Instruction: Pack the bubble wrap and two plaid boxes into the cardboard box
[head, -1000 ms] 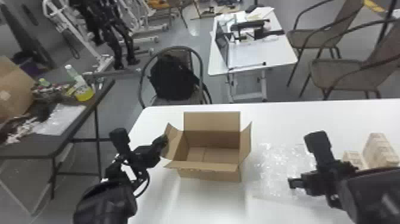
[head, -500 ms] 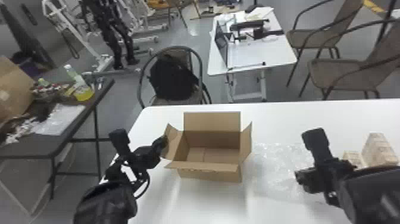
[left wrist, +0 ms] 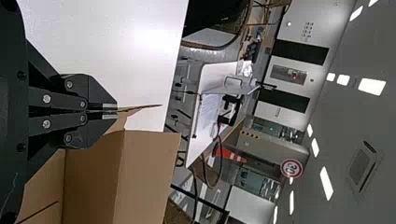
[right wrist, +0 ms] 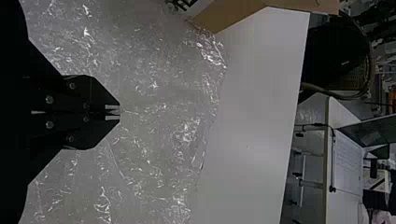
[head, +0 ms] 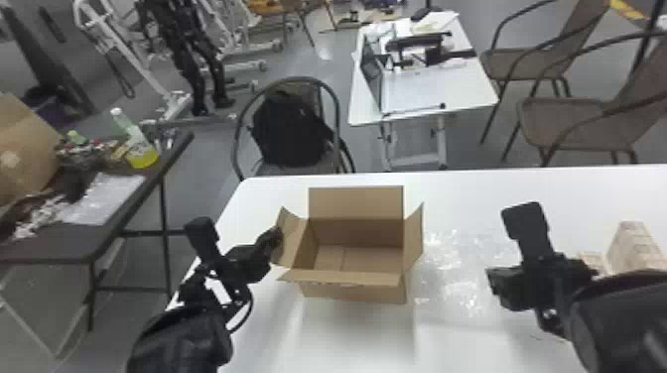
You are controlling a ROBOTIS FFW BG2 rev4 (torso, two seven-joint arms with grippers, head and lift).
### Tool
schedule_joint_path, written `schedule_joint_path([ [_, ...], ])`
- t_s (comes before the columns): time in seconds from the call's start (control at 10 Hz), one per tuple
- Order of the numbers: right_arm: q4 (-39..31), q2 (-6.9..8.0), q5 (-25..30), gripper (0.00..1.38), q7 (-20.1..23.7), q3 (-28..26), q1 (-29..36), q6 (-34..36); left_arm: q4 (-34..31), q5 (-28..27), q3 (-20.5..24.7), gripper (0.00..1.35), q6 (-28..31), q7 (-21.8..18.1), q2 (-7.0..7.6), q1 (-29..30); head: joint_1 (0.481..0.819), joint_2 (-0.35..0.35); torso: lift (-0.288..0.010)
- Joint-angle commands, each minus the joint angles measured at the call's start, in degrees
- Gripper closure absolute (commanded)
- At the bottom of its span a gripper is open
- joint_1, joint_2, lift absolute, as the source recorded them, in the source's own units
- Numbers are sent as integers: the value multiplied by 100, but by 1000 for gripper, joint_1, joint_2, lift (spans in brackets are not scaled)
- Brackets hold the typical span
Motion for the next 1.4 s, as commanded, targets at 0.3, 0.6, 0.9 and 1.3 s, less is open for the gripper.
schedule_joint_path([
  [0.3, -1465, 5, -134, 1222, -294, -144, 396, -367, 0, 34, 44, 1216, -40, 36, -24, 29, 695, 350, -50],
  [0.6, -2889, 0, -90, 1222, -681, -161, 563, -525, 0, 78, 62, 1216, -76, 62, -50, 56, 695, 344, -50],
  [0.9, -3372, -97, -723, 1222, -593, -82, 484, -701, 0, 78, 62, 1216, -146, 194, -138, 56, 674, 350, -50],
  [1.3, -1949, -79, -1857, 1222, 866, 120, -281, -631, -26, 166, 35, 1216, -577, 748, -504, 135, 661, 350, -50],
])
